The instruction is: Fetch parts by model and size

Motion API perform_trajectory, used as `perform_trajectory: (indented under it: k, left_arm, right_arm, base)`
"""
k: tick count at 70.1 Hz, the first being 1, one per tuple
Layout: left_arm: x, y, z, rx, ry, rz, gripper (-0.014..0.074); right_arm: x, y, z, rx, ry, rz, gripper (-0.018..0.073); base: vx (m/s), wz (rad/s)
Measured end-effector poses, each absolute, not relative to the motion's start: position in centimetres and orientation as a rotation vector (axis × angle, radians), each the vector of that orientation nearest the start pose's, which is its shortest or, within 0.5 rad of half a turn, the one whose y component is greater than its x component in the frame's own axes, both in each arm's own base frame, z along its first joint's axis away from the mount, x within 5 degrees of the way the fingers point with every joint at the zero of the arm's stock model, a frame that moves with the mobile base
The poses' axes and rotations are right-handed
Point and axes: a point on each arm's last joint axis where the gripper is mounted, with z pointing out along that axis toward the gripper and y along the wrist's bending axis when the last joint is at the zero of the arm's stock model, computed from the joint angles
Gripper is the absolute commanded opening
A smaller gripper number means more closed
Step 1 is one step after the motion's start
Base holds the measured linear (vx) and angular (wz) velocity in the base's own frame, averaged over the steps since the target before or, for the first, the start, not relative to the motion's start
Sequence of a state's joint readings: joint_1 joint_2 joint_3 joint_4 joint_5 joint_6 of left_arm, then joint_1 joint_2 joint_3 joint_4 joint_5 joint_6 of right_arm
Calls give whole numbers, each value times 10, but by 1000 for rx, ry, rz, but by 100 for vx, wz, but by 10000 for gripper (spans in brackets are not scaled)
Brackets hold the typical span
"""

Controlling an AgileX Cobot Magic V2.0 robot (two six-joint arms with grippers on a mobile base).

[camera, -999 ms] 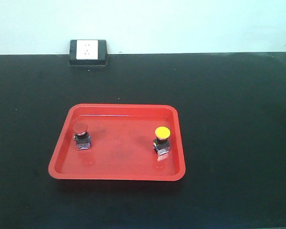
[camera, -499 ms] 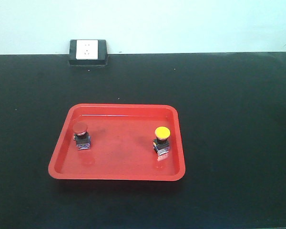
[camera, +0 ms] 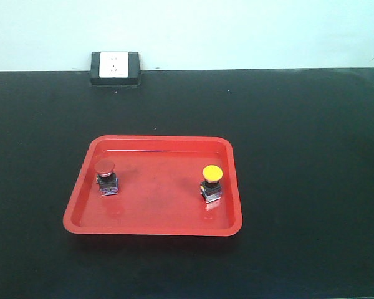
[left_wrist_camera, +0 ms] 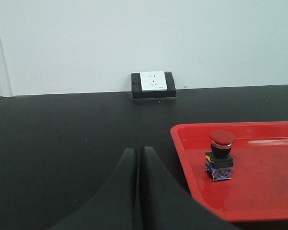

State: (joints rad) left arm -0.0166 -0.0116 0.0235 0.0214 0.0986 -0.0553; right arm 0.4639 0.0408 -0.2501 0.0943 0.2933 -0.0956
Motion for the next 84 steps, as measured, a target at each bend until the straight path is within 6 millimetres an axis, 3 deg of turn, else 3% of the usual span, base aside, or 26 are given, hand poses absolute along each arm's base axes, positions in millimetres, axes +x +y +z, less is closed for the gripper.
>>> perform_trajectory:
  k: [36, 48, 71, 84]
  left_arm:
    - [57, -1, 197, -15, 1594, -38, -6]
    - [57, -1, 197, -15, 1594, -38, -6]
    - [57, -1, 197, -15, 1594, -38, -6]
    - [57, -1, 197, -15, 1594, -38, -6]
  right_arm:
    - [38, 22, 268, -387, 1531, 379, -10]
    - [41, 18, 265, -333, 1537, 272, -10]
    - [59, 6, 214, -108, 1562, 48, -10]
    - [57, 2, 202, -21, 1538, 40, -10]
  base:
    - [0, 0]
    - [0, 0]
    - [0, 0]
    - [0, 0]
